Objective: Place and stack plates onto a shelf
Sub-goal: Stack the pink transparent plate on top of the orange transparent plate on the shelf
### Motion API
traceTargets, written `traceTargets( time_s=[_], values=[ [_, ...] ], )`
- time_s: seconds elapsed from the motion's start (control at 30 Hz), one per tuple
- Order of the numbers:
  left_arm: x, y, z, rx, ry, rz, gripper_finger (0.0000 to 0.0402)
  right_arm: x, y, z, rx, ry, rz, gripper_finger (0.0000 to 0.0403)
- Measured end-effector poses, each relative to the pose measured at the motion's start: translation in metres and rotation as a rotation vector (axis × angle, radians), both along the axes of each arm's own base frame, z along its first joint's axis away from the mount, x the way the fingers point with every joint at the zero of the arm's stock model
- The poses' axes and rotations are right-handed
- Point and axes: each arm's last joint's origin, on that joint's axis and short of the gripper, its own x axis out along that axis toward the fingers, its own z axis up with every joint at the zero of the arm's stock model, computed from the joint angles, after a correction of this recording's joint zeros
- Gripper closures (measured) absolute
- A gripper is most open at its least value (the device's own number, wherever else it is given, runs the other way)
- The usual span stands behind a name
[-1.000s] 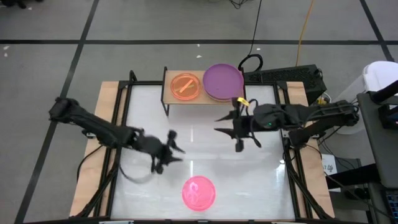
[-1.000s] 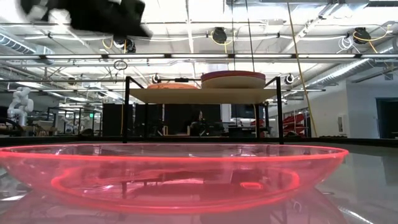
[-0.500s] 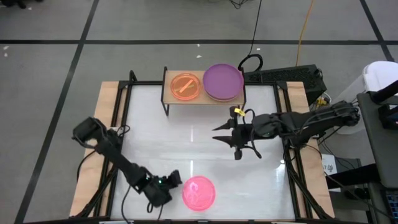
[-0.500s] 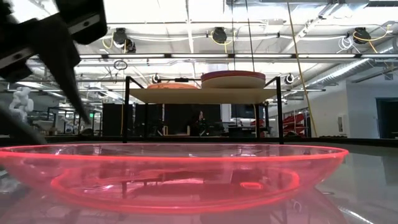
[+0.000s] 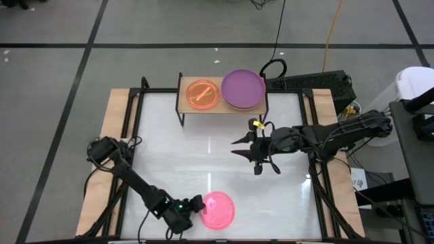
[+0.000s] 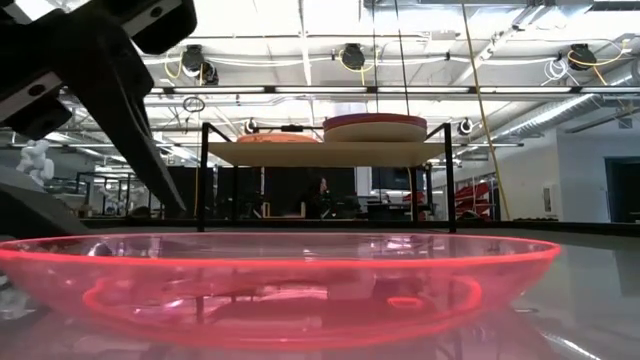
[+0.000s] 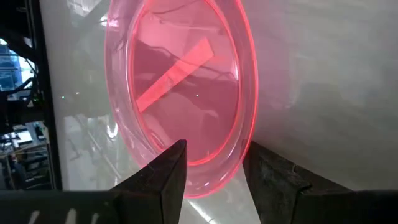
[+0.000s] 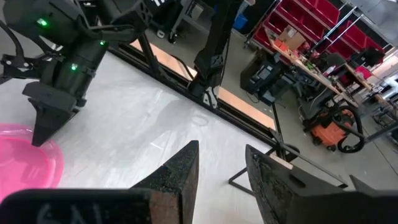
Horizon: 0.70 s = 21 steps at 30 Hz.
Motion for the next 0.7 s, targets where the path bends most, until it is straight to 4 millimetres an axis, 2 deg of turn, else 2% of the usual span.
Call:
traceTargets(
  time_s=[0.13, 0.33, 0.43, 0.57, 0.7],
  values=[
    [0.003, 0.002, 0.0, -0.027, 0.001, 0.005, 0.0269, 0.0, 0.0, 0.0, 0.001, -0.006, 0.0, 0.0289],
    [0.006, 0.002, 0.001, -0.084, -0.003, 0.023, 0.0386, 0.0, 0.0, 0.001, -0.003, -0.007, 0.001, 0.0289],
    [0.006, 0.005, 0.008, -0.073, -0.015, 0.053, 0.0394, 0.0, 0.0, 0.001, -0.003, -0.016, 0.002, 0.0289],
    [0.0, 0.017, 0.046, -0.025, -0.081, 0.109, 0.0397, -0.006, 0.003, 0.007, -0.038, -0.04, 0.028, 0.0289],
    [-0.016, 0.048, 0.096, 0.061, -0.124, 0.201, 0.0398, -0.024, 0.009, 0.023, -0.079, -0.113, -0.024, 0.0289]
  ],
)
